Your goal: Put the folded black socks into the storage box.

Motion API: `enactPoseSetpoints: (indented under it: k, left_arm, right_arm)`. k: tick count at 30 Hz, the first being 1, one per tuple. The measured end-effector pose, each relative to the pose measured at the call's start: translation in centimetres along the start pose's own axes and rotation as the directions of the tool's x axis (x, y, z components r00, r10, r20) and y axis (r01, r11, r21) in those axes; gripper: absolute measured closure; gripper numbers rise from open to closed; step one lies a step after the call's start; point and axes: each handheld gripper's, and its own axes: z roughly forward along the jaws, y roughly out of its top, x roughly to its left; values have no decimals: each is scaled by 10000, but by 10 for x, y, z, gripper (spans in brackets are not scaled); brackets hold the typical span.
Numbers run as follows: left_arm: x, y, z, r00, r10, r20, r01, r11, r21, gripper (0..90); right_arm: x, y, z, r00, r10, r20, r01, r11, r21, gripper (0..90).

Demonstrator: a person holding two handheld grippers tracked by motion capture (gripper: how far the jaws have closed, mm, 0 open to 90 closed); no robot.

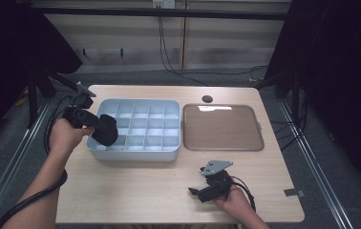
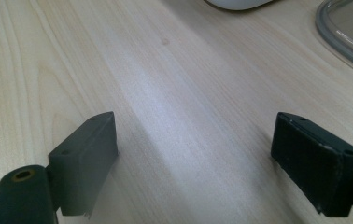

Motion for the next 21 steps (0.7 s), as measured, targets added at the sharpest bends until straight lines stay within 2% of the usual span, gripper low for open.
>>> enactPoseSetpoints:
  k: [7,21]
  left_arm:
    - [9,-3,7,9994,-116,-314,122,9998,176,715]
    - [26,-10,18,9976,-480,-503,500,9980,375,715]
  right_arm:
    - [0,0,0,10000,-8,-10,8,10000,-1,142]
    - [0,0,0,10000,18,-2,-18,10000,12,142]
